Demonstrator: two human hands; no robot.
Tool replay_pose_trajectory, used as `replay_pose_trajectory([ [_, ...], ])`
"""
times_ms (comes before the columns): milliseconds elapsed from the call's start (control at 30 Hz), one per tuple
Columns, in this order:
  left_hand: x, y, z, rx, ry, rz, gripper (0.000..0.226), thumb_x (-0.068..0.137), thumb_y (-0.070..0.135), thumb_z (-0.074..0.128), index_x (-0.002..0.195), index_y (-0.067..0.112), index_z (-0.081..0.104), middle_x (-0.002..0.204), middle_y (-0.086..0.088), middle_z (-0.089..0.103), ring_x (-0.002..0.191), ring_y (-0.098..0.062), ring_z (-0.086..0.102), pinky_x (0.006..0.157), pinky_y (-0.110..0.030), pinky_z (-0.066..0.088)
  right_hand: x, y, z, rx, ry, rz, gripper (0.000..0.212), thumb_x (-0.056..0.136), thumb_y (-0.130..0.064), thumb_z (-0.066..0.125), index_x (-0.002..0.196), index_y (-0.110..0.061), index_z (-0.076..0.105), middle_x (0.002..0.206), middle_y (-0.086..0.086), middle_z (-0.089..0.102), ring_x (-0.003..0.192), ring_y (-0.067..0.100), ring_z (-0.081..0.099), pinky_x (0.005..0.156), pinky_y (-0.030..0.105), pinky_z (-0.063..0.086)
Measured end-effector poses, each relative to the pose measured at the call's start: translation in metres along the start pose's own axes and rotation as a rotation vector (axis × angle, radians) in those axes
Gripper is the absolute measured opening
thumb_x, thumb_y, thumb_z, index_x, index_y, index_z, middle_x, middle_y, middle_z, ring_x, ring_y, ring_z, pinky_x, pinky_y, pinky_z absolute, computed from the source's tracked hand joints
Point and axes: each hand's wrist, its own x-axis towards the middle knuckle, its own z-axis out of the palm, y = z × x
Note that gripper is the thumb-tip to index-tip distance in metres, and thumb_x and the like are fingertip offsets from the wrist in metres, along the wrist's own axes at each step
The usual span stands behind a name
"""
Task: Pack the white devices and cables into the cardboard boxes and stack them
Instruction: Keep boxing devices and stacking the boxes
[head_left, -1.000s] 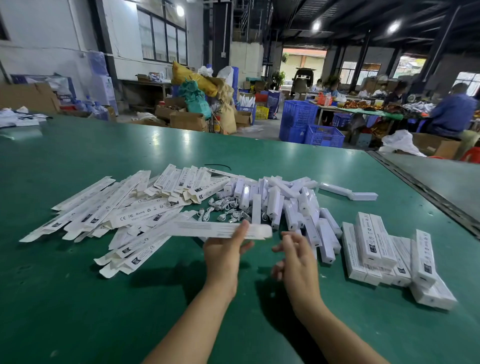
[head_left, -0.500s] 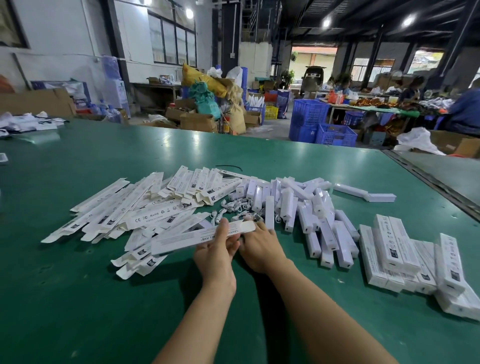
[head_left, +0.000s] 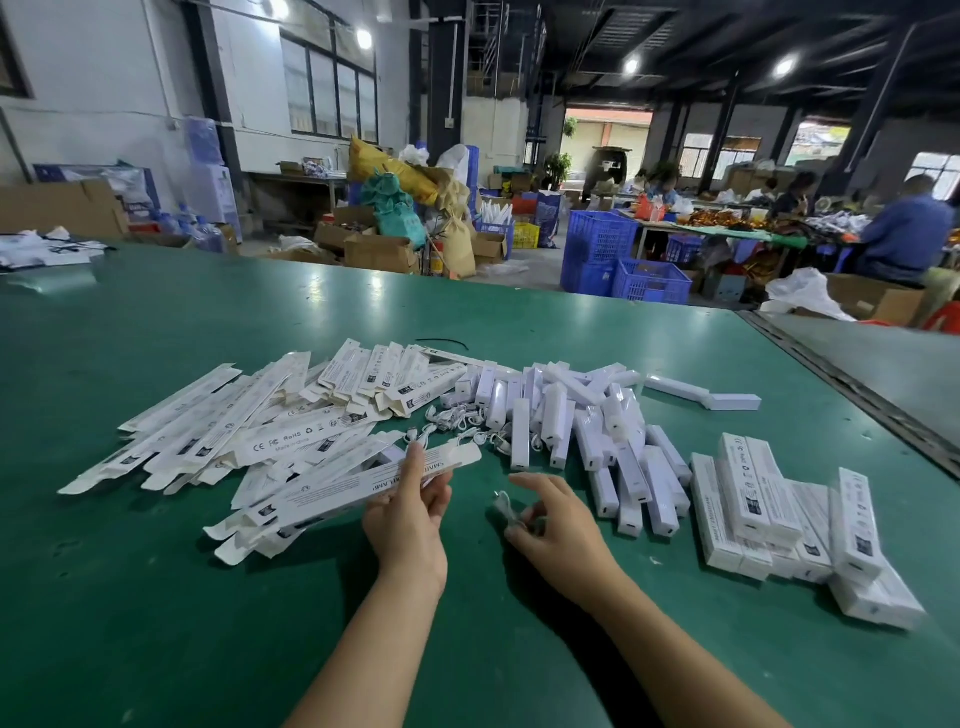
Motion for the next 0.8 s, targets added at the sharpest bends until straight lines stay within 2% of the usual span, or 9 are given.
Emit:
replay_pose_trajectory([
  [100,-0.001,-0.001,0.000,0.012,-0.019,-0.017,0.024,0.083,0.022,0.079,0.093,0.007,0.063,0.081,-0.007,0.072,0.069,-0.016,0.071,0.055,-0.019,0.057,-0.018,0.006,-0.021,-0.067,-0.120,-0.029,0.061,0.083,-0.012,0.065,0.140,-0.027,0.050,0.139,-0.019,0.037,0.080,-0.010,0.051,0.090,0.009,0.041],
  [200,-0.003,-0.004,0.000,0.039,-0.054,-0.034,0.023,0.082,0.023,0.078,0.092,0.008,0.064,0.073,-0.002,0.075,0.071,-0.016,0.071,0.055,-0.019,0.057,-0.035,0.015,-0.036,-0.184,-0.161,-0.075,0.055,0.088,-0.023,0.066,0.140,-0.028,0.051,0.132,-0.024,0.043,0.113,-0.007,0.050,0.090,-0.007,0.021],
  [233,-0.004,-0.004,0.001,0.050,-0.063,-0.037,0.022,0.083,0.024,0.078,0.092,0.008,0.064,0.070,-0.001,0.075,0.071,-0.016,0.071,0.056,-0.019,0.057,-0.039,0.018,-0.038,-0.201,-0.142,-0.083,0.052,0.089,-0.025,0.067,0.139,-0.028,0.053,0.128,-0.023,0.050,0.114,-0.002,0.052,0.087,-0.007,0.022],
  [300,-0.005,-0.006,0.001,0.069,-0.076,-0.043,0.021,0.084,0.023,0.077,0.093,0.008,0.064,0.068,0.000,0.074,0.070,-0.015,0.071,0.057,-0.019,0.057,-0.045,0.020,-0.038,-0.188,-0.083,-0.106,0.041,0.090,-0.020,0.067,0.131,-0.024,0.062,0.113,-0.017,0.066,0.104,0.005,0.059,0.084,-0.002,0.031],
  [367,-0.005,-0.007,0.002,0.086,-0.080,-0.052,0.021,0.084,0.023,0.076,0.092,0.009,0.064,0.068,-0.001,0.074,0.070,-0.015,0.071,0.058,-0.019,0.057,-0.046,0.020,-0.036,-0.244,-0.040,-0.160,0.026,0.091,-0.013,0.066,0.114,-0.022,0.073,0.103,-0.012,0.071,0.101,0.013,0.058,0.082,0.006,0.036],
  [467,-0.007,-0.009,0.002,0.103,-0.094,-0.064,0.028,0.079,0.025,0.079,0.093,0.008,0.063,0.075,-0.004,0.075,0.071,-0.016,0.071,0.057,-0.020,0.057,-0.044,0.025,-0.038,-0.315,0.031,-0.199,0.020,0.090,-0.010,0.067,0.092,-0.026,0.079,0.106,-0.008,0.070,0.106,0.018,0.053,0.085,0.022,0.044],
  [533,-0.008,-0.010,0.003,0.102,-0.104,-0.064,0.038,0.070,0.029,0.080,0.096,0.007,0.063,0.085,-0.007,0.074,0.074,-0.018,0.072,0.057,-0.020,0.058,-0.042,0.027,-0.041,-0.343,0.059,-0.158,0.021,0.090,-0.011,0.067,0.093,-0.029,0.079,0.115,-0.006,0.065,0.112,0.016,0.050,0.089,0.030,0.047],
  [633,-0.008,-0.009,0.003,0.092,-0.114,-0.058,0.048,0.063,0.032,0.080,0.100,0.007,0.063,0.092,-0.007,0.075,0.075,-0.018,0.073,0.058,-0.021,0.059,-0.041,0.027,-0.042,-0.292,-0.017,-0.151,0.022,0.090,-0.015,0.064,0.102,-0.027,0.078,0.119,-0.007,0.064,0.112,0.011,0.055,0.098,0.027,0.044],
  [800,-0.005,-0.011,0.003,0.113,-0.140,-0.076,0.044,0.063,0.033,0.081,0.096,0.008,0.064,0.082,-0.001,0.077,0.074,-0.017,0.074,0.056,-0.021,0.057,-0.044,0.026,-0.045,-0.218,-0.037,-0.116,0.021,0.092,-0.038,0.063,0.104,-0.028,0.077,0.125,-0.009,0.064,0.114,0.000,0.054,0.101,0.018,0.038],
])
